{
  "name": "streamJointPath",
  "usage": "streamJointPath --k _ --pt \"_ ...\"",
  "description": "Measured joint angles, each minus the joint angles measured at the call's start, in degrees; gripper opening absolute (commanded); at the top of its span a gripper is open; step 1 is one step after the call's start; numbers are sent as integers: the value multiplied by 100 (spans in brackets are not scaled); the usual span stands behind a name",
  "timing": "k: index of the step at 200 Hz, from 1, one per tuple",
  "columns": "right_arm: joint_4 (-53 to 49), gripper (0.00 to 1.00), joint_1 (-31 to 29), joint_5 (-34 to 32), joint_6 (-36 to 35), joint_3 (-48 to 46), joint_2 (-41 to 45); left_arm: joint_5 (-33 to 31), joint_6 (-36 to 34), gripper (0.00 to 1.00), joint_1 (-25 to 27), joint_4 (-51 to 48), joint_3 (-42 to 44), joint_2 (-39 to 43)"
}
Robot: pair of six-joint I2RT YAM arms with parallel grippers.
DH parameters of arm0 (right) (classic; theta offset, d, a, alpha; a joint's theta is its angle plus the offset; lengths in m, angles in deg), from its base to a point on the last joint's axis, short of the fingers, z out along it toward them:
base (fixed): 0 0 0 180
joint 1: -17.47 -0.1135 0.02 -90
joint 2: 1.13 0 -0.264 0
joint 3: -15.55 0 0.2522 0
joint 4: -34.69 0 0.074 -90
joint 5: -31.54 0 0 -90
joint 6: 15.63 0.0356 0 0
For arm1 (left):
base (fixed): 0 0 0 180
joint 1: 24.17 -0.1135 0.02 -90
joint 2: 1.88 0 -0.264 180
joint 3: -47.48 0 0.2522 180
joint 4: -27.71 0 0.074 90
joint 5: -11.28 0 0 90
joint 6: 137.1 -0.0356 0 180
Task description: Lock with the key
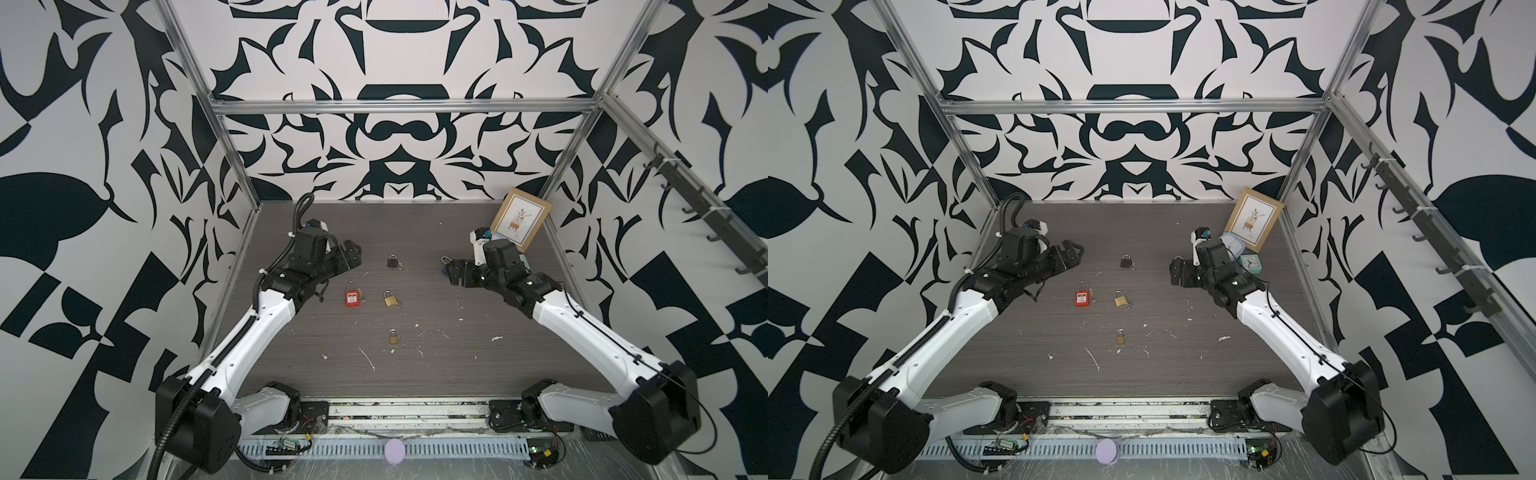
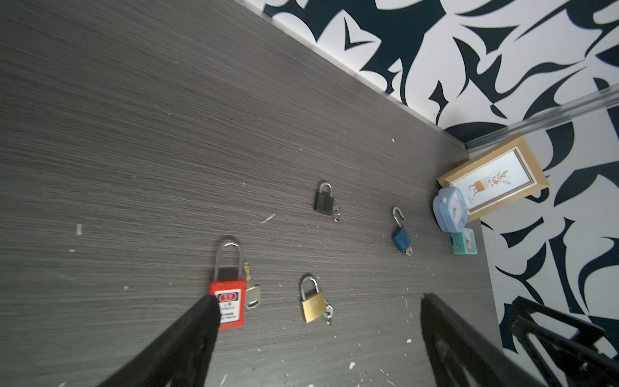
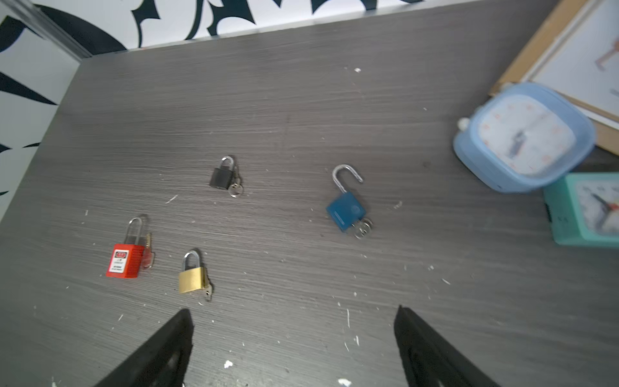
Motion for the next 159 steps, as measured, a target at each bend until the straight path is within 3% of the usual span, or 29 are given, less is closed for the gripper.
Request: streamJointPath --k 27,48,102,159 --pt "120 100 52 -151 -133 -612 424 -201 380 95 575 -192 -610 -743" --pt "367 100 138 -122 -282 -708 157 -341 649 95 852 -422 -820 -1073" --pt "741 98 750 669 -643 341 -2188 -562 938 95 1425 -761 -927 -1241" --pt "754 92 907 1174 -1279 1401 -3888 -369 898 91 1543 -962 -1012 -1797"
